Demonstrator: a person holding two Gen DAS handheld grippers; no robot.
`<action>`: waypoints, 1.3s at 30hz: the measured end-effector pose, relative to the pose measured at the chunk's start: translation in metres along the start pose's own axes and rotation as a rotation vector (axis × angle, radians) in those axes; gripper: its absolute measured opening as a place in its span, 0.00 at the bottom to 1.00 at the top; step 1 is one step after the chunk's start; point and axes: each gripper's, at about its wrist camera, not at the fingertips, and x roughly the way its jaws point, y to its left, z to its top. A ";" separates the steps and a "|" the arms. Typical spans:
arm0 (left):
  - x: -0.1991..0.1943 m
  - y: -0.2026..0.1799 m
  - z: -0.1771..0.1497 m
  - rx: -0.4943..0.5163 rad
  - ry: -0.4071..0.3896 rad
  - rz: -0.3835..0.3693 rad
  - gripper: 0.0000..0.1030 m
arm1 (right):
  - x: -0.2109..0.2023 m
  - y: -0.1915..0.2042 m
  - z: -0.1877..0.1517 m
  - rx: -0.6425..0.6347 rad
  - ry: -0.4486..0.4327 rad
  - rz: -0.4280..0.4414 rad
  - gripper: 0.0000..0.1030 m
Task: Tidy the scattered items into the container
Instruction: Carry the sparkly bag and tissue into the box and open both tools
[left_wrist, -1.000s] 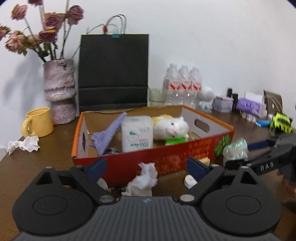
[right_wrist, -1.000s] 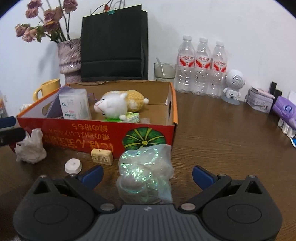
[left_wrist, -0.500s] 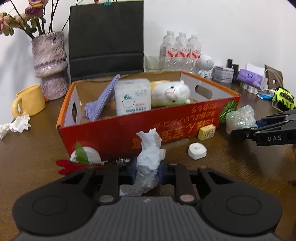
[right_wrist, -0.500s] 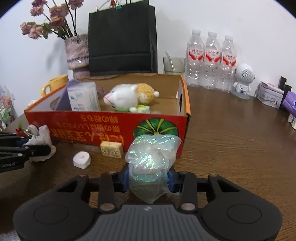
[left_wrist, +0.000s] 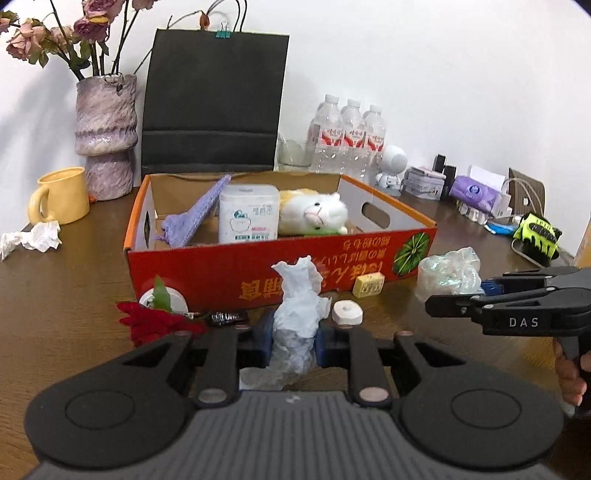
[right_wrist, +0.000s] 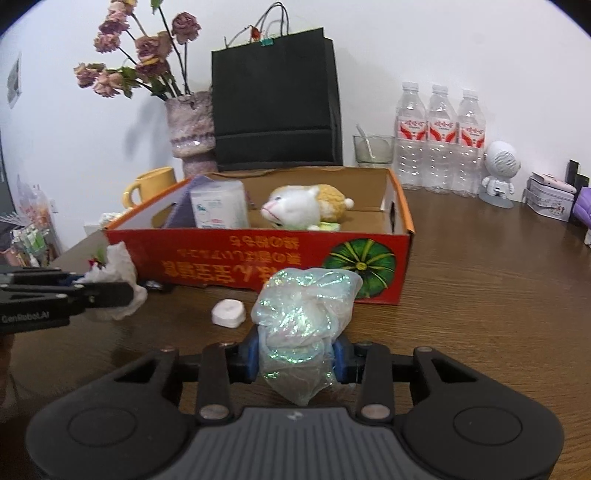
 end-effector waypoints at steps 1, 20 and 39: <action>-0.002 0.000 0.002 -0.002 -0.009 0.001 0.21 | -0.001 0.001 0.002 0.002 -0.005 0.005 0.35; 0.050 0.062 0.107 -0.164 -0.152 0.090 0.23 | 0.047 -0.024 0.114 0.017 -0.118 -0.063 0.36; 0.095 0.063 0.108 -0.111 -0.075 0.161 1.00 | 0.116 -0.035 0.130 0.004 -0.015 -0.068 1.00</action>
